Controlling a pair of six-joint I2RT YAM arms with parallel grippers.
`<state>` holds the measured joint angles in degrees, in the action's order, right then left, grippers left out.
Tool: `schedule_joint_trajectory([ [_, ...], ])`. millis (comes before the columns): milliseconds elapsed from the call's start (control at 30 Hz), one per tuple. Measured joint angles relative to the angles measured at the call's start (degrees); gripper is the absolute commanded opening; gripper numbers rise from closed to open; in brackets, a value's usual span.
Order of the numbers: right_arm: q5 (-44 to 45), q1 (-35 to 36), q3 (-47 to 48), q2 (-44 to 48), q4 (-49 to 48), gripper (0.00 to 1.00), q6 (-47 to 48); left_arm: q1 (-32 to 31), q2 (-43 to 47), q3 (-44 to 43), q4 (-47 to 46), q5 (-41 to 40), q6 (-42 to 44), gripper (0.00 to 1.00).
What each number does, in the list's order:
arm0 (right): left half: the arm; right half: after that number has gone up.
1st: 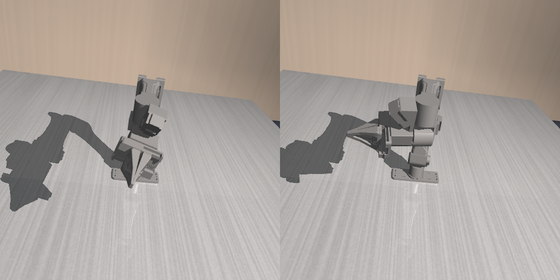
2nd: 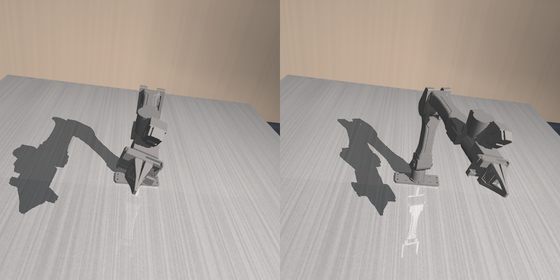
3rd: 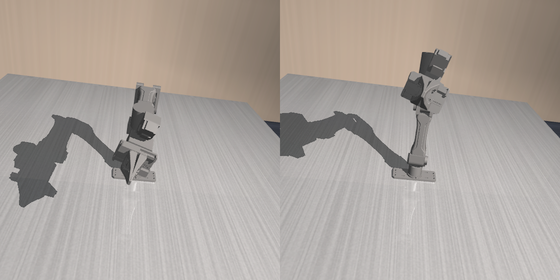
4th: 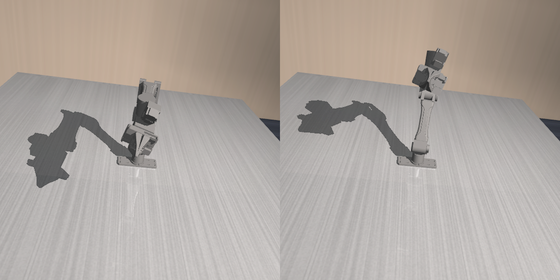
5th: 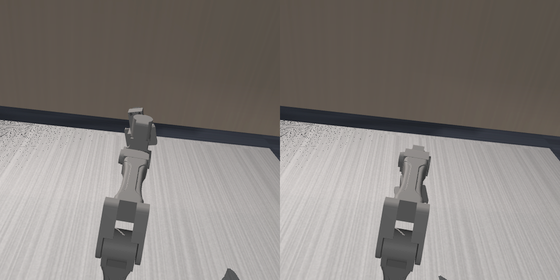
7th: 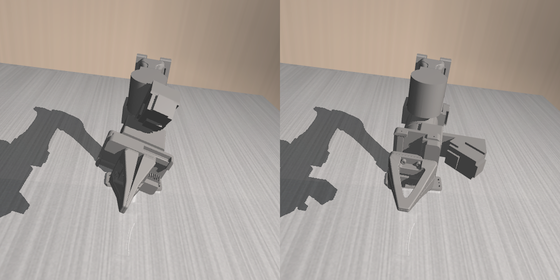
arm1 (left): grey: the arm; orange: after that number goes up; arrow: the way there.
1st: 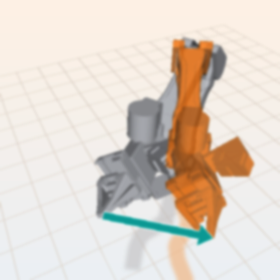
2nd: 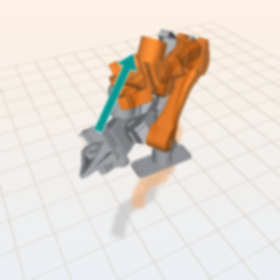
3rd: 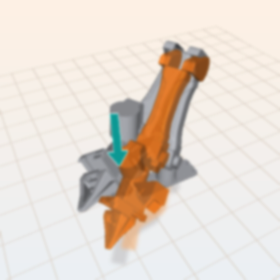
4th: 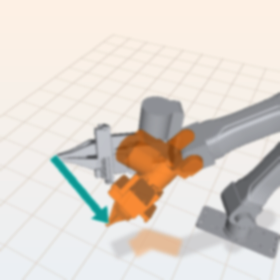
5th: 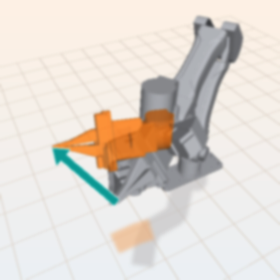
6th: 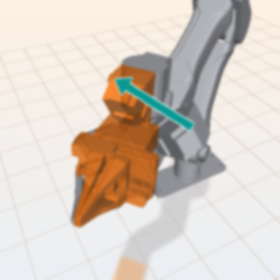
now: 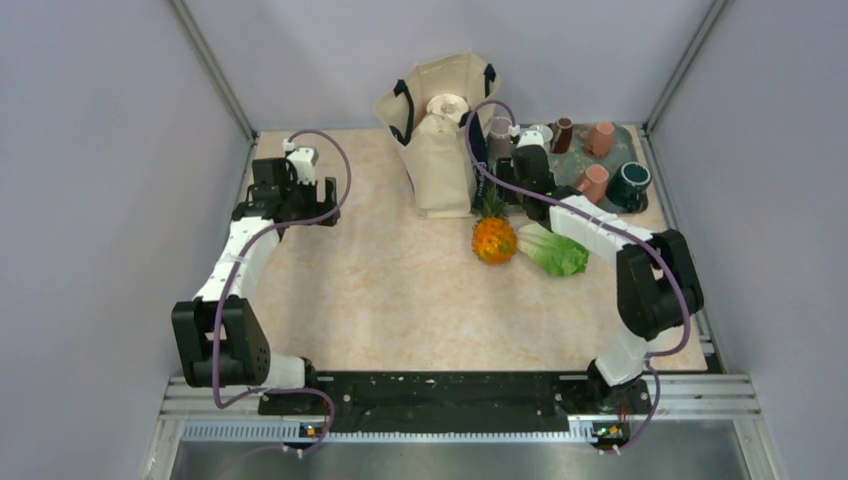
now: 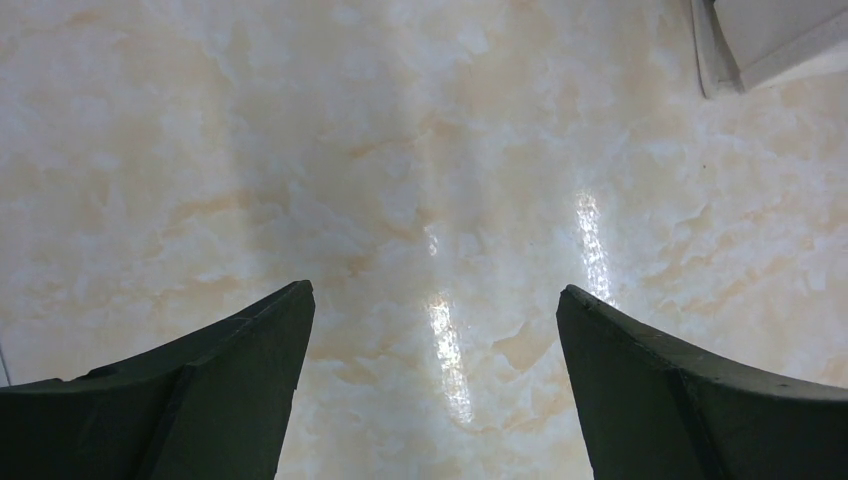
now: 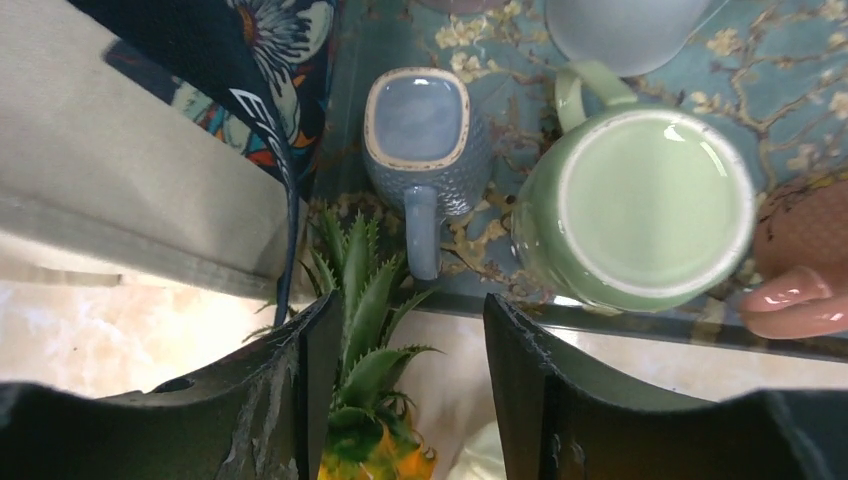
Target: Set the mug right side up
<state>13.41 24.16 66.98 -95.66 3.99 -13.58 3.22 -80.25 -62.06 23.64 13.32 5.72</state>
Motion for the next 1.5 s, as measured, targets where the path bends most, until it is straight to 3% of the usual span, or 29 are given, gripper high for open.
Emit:
schedule_joint_trajectory([
  [200, 0.3, 0.0, 4.3, -6.5, 0.2, 0.45, -1.7, 0.1, 0.0, 0.0, 1.9, 2.4, 0.0, 0.94],
  [633, 1.6, -1.2, 8.2, -13.6, -0.2, 0.39, -4.5, 0.1, 0.0, 0.0, 2.3, 5.6, 0.0, 0.93],
  [1067, -0.8, -5.0, 11.6, -18.6, -1.2, 0.39, -4.4, 0.1, 0.0, 0.0, 2.3, 6.8, 0.0, 0.93],
  [1233, -3.3, -5.5, 13.0, -21.0, -1.9, 0.3, -2.9, 0.1, 0.0, 0.0, 2.3, 6.8, 0.0, 0.93],
  [1400, -5.9, -5.9, 13.2, -21.9, -2.8, 0.01, -0.7, 0.1, 0.0, 0.0, 2.3, 6.8, 0.0, 0.93],
  [1500, -6.5, -6.3, 13.8, -22.2, -2.5, 0.0, 0.0, 0.1, 0.0, 0.0, 2.3, 6.8, 0.0, 0.92],
])
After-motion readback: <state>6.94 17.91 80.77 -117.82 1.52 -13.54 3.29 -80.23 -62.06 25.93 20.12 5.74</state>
